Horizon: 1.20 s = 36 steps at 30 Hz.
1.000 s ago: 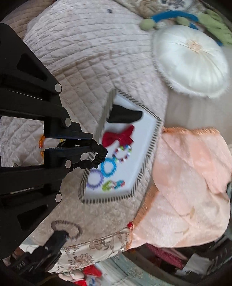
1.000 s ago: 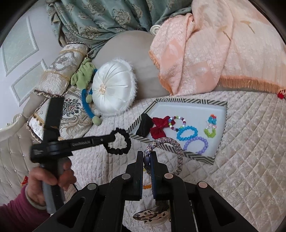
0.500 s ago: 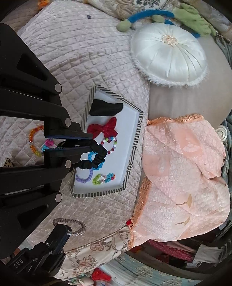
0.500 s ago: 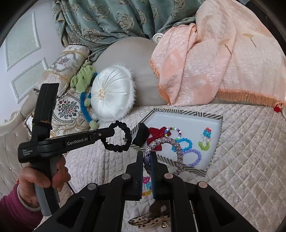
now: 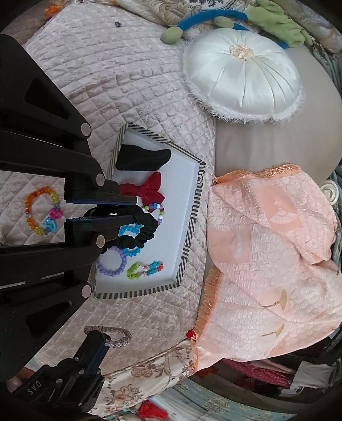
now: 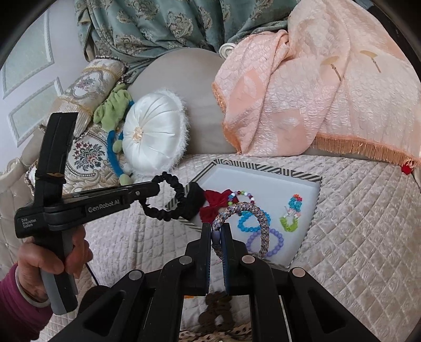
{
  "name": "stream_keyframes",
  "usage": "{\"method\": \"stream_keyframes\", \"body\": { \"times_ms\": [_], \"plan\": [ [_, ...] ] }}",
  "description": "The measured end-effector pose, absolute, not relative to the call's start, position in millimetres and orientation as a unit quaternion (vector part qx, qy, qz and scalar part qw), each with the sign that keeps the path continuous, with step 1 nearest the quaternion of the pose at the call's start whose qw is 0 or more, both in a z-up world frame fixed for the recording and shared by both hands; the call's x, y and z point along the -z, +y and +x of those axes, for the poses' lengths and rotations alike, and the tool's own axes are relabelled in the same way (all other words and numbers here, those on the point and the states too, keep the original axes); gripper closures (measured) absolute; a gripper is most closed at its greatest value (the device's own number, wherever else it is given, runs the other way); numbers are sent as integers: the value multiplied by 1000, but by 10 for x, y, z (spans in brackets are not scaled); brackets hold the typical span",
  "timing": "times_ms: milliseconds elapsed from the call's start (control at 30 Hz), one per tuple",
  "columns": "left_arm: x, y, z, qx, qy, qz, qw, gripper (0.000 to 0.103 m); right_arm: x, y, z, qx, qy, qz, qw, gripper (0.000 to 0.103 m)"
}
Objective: Organize jewelry
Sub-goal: 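Carry the black scrunchie and gray hair tie over the tray with both grippers, then open both grippers to drop the scrunchie and hair tie into the tray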
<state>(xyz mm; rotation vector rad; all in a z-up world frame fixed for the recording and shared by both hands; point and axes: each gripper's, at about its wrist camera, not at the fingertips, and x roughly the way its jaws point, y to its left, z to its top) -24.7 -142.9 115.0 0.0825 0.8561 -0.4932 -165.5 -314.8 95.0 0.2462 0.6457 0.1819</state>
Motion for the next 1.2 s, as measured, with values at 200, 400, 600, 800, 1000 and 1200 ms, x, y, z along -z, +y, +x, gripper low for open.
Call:
{"method": "stream_keyframes", "body": {
  "times_ms": [200, 400, 600, 800, 1000, 1200],
  "plan": [
    [-1024, -1499, 65, 228, 434, 26, 871, 97, -896, -3271, -1409, -80, 332, 108, 934, 96],
    [-891, -1616, 387, 223, 453, 15, 863, 97, -783, -3329, -1110, -78, 353, 88, 928, 96],
    [-753, -1858, 773, 230, 469, 5, 852, 97, -668, -3442, -724, -73, 372, 78, 922, 96],
    [-488, -2123, 1197, 221, 485, 14, 846, 97, -424, -3559, -238, -64, 404, 69, 910, 96],
    [-178, -2157, 1570, 196, 506, 18, 840, 97, -105, -3628, 196, -63, 441, 69, 893, 96],
    [69, -2038, 1761, 170, 523, 20, 835, 97, 154, -3614, 447, -80, 465, 80, 878, 96]
  ]
}}
